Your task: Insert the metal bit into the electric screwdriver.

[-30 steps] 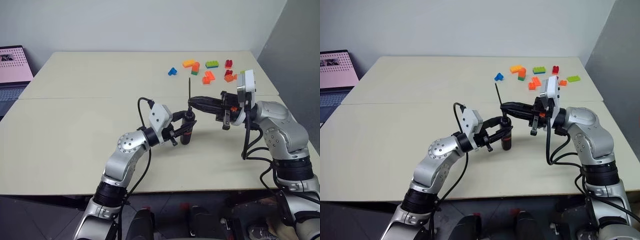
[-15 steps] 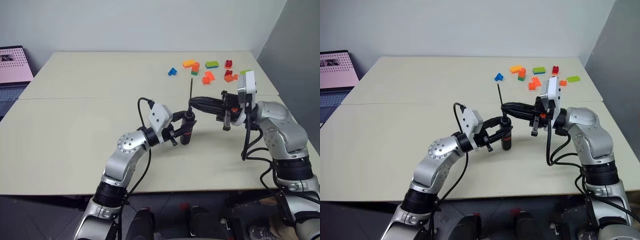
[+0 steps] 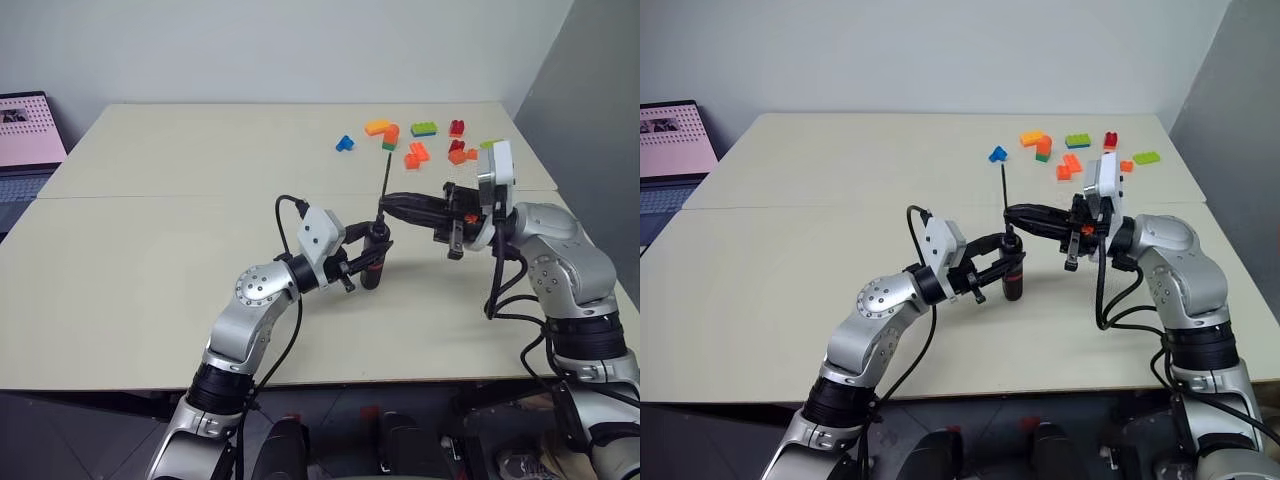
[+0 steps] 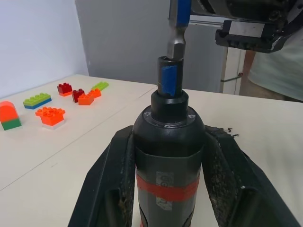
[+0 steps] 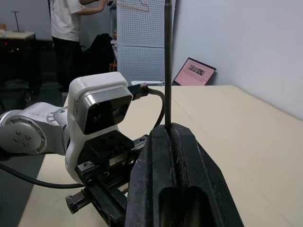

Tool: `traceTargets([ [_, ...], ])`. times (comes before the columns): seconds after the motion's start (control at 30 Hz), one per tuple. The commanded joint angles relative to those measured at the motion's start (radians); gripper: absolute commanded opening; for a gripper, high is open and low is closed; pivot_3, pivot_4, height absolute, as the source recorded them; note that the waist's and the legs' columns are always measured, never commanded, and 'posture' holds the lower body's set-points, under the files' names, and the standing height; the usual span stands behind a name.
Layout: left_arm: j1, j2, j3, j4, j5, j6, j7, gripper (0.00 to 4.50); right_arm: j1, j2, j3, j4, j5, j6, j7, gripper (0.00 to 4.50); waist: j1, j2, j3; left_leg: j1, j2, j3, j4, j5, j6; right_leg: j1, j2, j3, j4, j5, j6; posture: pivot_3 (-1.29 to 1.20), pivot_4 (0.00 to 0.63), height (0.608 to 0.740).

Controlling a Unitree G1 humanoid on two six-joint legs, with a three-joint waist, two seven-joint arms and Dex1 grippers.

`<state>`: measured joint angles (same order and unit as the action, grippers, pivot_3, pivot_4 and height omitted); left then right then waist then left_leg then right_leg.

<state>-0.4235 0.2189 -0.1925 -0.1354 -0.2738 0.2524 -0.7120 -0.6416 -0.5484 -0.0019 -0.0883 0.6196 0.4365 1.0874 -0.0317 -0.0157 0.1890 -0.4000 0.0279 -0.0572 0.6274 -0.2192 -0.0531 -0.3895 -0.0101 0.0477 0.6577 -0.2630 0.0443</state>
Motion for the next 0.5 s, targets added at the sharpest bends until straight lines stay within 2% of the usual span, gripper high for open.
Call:
traceTargets([
  [0.03,0.005,-0.003,-0.015,-0.022,-0.006,-0.01,-0.012,1.62,-0.009,-0.025,-0.015,-0.04,0.044,0.096,-0.014,0.0,0.0,0.0,0.0,0.0,0.0,0.0,0.0,0.0,0.0,0.0,0.0,0.0,0.0,0.0,0.0,0.0,0.15,0.74],
  [0.5,0.002,0.0,-0.013,-0.021,-0.006,-0.007,-0.017,1.62,-0.068,-0.035,-0.026,-0.054,0.049,0.124,-0.015,0.0,0.0,0.0,0.0,-0.001,0.0,0.0,-0.001,0.0,0.0,-0.001,0.0,0.0,-0.001,0.0,0.0,0.0,0.15,0.74],
])
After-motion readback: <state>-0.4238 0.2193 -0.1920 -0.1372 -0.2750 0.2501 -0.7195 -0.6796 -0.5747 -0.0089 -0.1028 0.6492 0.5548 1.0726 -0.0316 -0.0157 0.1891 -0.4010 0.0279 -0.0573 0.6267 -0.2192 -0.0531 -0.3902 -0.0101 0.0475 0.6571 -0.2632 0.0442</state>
